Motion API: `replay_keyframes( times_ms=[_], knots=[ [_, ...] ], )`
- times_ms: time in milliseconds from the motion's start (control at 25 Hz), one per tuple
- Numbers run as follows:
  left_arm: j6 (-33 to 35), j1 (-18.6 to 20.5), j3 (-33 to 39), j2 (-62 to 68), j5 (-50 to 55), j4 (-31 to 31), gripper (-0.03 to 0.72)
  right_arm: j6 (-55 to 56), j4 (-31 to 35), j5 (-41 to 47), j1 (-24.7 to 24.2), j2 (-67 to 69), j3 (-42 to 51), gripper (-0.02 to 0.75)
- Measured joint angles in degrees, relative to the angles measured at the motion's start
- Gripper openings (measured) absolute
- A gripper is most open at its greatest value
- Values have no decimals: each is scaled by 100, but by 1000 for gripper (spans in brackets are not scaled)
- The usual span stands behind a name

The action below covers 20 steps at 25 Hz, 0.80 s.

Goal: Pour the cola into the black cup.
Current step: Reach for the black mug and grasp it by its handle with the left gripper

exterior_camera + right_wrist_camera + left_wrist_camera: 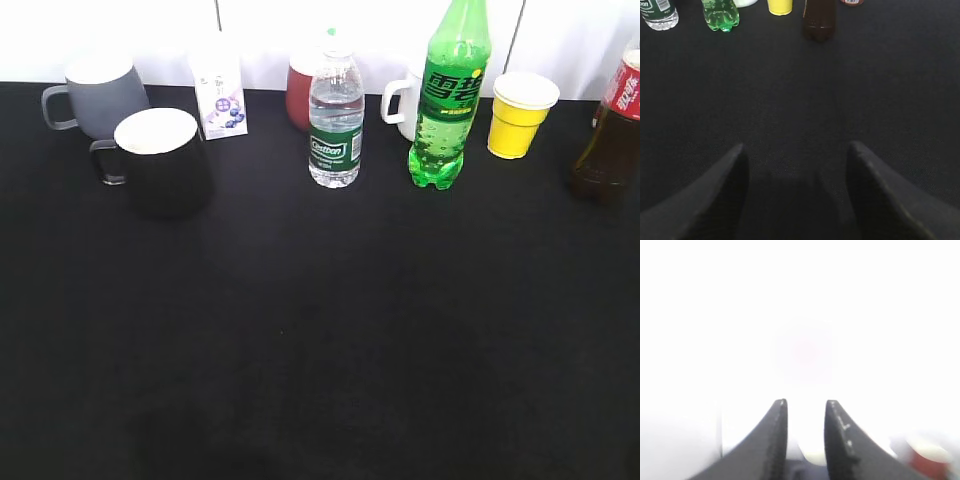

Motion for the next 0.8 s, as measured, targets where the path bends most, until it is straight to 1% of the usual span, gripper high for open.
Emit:
replay_keyframes(
  times_ms=[120,160,200,280,320,400,440,520,560,600,720,760,800],
  knots=[
    [11,0,981,1715,-2636,-1,188,0,0,0,0,0,0,470],
    [-1,0,1195,2421,-3332,127,187,0,0,0,0,0,0,469],
    [-197,0,1289,3075,-3931,491,186,0,6,0,0,0,0,469],
    [-856,0,1313,4709,-5075,1620,186,0,104,0,0,0,0,469],
    [-955,0,1318,5523,-5802,2001,186,0,137,6,0,0,0,469],
    [-967,0,1318,7131,-7238,2070,186,0,154,6,0,0,0,469],
    [-901,0,1312,7833,-7604,2030,186,0,167,6,0,0,0,470],
    [-841,0,1210,8896,-7702,2029,190,0,221,6,0,0,0,470],
    [-830,0,1114,9142,-7704,2073,208,0,257,6,0,0,0,470],
    [-818,0,998,9205,-7715,2100,246,0,270,6,0,0,0,470],
    [-818,0,707,9205,-7774,2117,455,0,282,6,0,0,0,470],
    [-818,0,622,9228,-7785,2111,511,0,288,6,0,0,0,470],
    [-818,0,513,9327,-7791,2105,535,0,288,6,0,0,0,470]
  ],
)
